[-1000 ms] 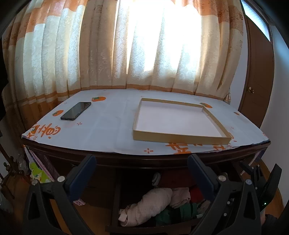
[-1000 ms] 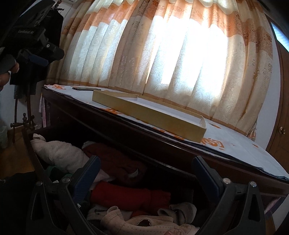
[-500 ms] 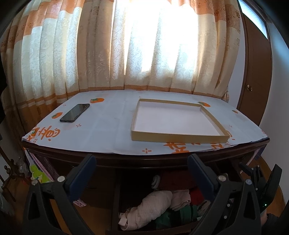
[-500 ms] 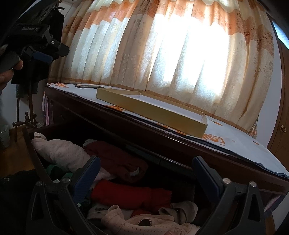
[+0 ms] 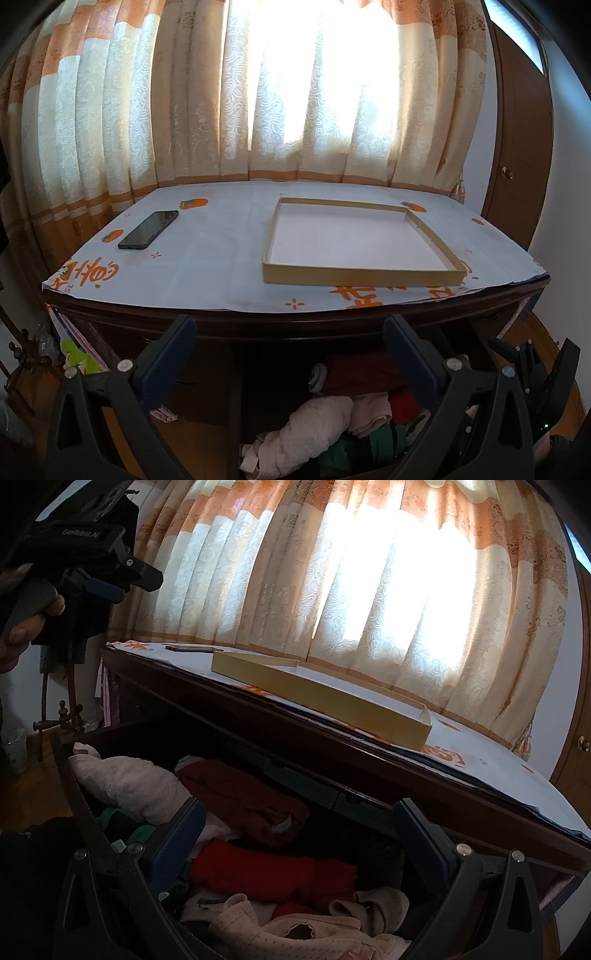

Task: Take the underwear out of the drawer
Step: 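Lower both tools toward the open drawer of clothes below the table, then reach the left tool to the pink dotted garment while the right tool reaches the red garment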

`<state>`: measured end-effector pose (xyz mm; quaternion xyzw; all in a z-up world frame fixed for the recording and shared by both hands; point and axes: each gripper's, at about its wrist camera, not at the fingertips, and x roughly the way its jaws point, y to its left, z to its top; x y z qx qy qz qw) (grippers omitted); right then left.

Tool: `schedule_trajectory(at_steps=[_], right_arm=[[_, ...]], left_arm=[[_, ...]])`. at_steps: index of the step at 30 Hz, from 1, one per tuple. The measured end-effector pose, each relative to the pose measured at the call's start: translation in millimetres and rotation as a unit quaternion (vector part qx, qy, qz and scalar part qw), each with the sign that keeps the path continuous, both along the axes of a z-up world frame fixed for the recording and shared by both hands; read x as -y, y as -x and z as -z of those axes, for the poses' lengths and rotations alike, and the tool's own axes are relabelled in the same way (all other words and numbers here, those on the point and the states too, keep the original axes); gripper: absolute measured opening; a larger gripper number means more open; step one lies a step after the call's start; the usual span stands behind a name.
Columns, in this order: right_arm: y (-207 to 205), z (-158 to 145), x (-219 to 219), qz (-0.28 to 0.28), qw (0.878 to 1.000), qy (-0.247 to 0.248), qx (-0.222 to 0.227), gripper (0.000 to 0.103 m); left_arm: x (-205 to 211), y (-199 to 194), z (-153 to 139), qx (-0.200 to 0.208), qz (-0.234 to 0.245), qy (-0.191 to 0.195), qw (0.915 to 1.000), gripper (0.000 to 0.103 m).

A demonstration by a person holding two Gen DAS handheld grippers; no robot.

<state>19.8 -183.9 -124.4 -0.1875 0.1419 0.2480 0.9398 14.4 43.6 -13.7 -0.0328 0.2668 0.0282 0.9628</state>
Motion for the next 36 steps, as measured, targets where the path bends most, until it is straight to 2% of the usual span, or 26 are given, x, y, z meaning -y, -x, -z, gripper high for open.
schedule_trajectory(at_steps=[12,21,27,30,36], right_arm=[[4.5,4.2,-3.1,-0.005,1.0,0.017,-0.005,0.102],[-3.0,4.8,-7.7,-0.017,0.998,0.035,-0.042,0.102],[-11.9,3.8,-9.3,-0.032,0.995,0.041,-0.082,0.102],[-17.2,2.9,-12.1,-0.038,0.992,0.054,-0.106,0.102],[-15.8,-1.6,-27.4,-0.055,0.988,0.106,-0.093,0.102]], left_arm=[[3.8,-1.0,1.1,-0.005,0.004,0.002,1.0,0.103],[9.6,-11.2,14.4,-0.026,0.016,-0.01,0.9995,0.103],[9.5,-14.0,34.7,-0.055,0.034,-0.035,0.9973,0.103],[6.3,-16.7,49.8,-0.081,0.047,-0.03,0.9951,0.103],[7.4,-21.0,78.4,-0.122,0.068,-0.045,0.9891,0.103]])
